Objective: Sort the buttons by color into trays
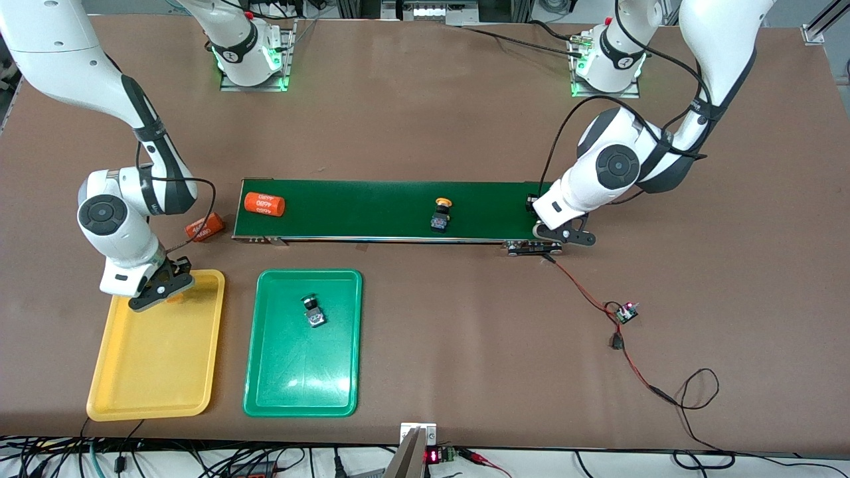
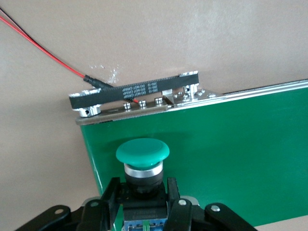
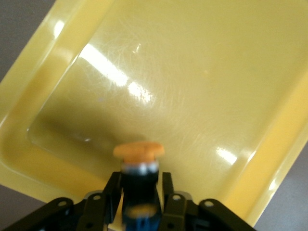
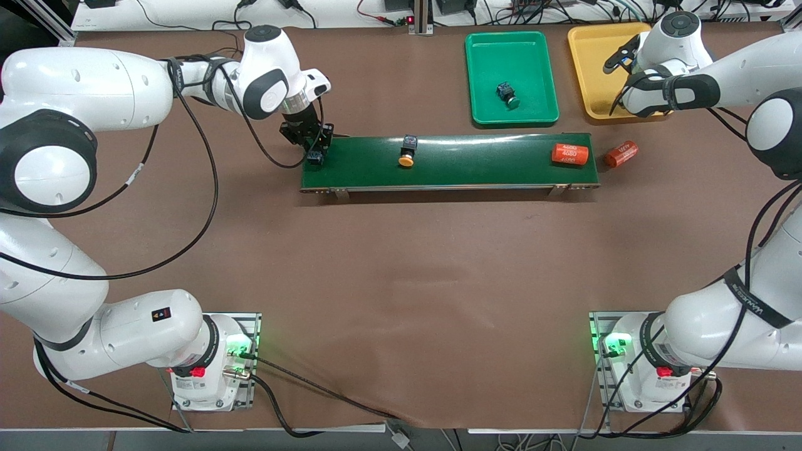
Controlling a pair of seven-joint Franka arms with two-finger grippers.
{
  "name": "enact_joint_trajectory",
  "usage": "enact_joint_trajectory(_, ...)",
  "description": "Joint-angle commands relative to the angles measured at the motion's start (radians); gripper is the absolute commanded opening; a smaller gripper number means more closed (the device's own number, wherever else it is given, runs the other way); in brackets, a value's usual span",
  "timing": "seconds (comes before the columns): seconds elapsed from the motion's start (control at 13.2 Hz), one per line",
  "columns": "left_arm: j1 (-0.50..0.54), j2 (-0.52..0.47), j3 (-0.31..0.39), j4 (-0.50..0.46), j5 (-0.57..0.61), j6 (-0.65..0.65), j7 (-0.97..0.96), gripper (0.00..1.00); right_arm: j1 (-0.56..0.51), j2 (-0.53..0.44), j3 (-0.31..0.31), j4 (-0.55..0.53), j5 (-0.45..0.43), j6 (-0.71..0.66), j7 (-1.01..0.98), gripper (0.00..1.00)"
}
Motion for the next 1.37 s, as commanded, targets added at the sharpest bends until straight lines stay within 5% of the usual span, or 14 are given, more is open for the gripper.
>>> enact_joint_trajectory(0.0, -0.012, -0.054, 0.012, -0.048, -0.020, 0.027, -0.001, 0.00, -0.018, -0.004, 0.018, -0.012, -0.017, 0.017, -0.008, 0.97)
enact_joint_trajectory(0.15, -0.012, -0.064, 0.012, -0.077, -0.022, 0.056, -0.001, 0.01, -0.017, -0.005, 0.020, -0.015, -0.017, 0.017, -0.008, 1.00)
enact_joint_trajectory(0.23, -0.012, -0.065, 0.012, -0.088, -0.022, 0.063, -0.001, 0.11, -0.015, -0.011, 0.020, -0.019, -0.017, 0.012, -0.007, 1.00)
enact_joint_trajectory(0.3, -0.012, -0.065, 0.012, -0.088, -0.022, 0.063, -0.003, 0.40, -0.015, -0.024, 0.024, -0.028, -0.015, 0.008, 0.002, 1.00)
enact_joint_trajectory(0.38, -0.012, -0.063, 0.012, -0.088, -0.023, 0.061, -0.001, 0.99, -0.009, -0.065, 0.027, -0.057, -0.015, -0.006, 0.014, 1.00)
enact_joint_trajectory(0.68, -0.014, -0.118, 0.007, -0.077, -0.032, 0.023, 0.000, 1.00, 0.008, -0.233, 0.196, -0.075, 0.010, -0.357, 0.279, 1.00)
enact_joint_trajectory(0.91, -0.014, -0.221, 0.009, -0.020, -0.045, -0.071, 0.025, 1.00, 0.101, -0.303, 0.224, -0.038, 0.205, -0.523, 0.389, 1.00)
enact_joint_trajectory(1.29, -0.014, -0.235, 0.064, 0.337, -0.029, -0.396, 0.035, 1.00, 0.247, -0.350, 0.222, 0.001, 0.389, -0.604, 0.576, 1.00)
